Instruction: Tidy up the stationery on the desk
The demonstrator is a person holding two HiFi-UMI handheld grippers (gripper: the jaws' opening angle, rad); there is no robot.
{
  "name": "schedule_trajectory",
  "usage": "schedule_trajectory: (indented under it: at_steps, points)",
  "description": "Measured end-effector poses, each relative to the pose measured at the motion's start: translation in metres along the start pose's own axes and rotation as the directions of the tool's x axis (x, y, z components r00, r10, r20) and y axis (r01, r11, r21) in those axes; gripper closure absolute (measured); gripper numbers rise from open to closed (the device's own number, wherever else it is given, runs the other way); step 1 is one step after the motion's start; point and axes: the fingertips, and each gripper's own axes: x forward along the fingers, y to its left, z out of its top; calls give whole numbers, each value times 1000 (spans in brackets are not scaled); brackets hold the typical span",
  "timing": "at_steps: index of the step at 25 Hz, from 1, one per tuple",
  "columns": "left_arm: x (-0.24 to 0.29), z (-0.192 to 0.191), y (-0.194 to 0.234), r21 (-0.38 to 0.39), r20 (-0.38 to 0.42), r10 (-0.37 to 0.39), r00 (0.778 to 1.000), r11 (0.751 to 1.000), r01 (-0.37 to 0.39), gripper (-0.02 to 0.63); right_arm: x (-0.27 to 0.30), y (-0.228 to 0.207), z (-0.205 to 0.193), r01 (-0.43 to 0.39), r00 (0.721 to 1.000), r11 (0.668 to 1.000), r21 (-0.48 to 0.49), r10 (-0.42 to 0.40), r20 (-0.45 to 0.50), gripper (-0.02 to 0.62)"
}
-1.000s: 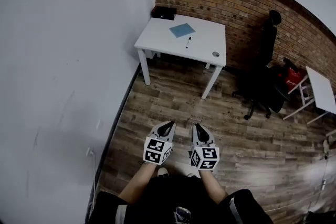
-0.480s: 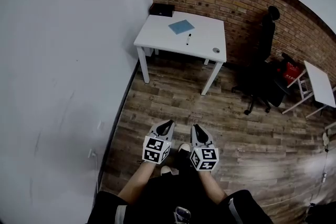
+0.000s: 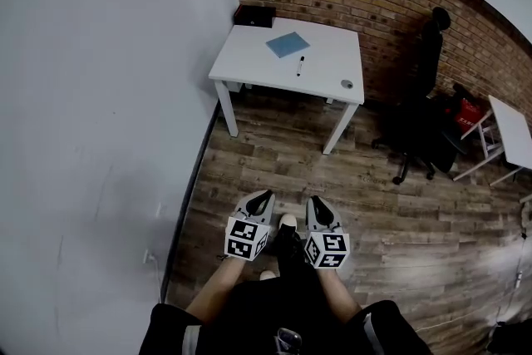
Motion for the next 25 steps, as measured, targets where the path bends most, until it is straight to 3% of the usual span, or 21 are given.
schedule_trajectory:
  at_steps: [16, 25]
  points:
    - [144, 67, 123, -40, -38, 78, 996, 996, -80, 578, 181, -68, 68, -51, 997, 998, -31, 49, -51, 569]
    - [196, 85, 161, -62, -49, 98, 994, 993, -101, 578, 238, -95, 85, -62, 995, 997, -42, 58, -79, 569]
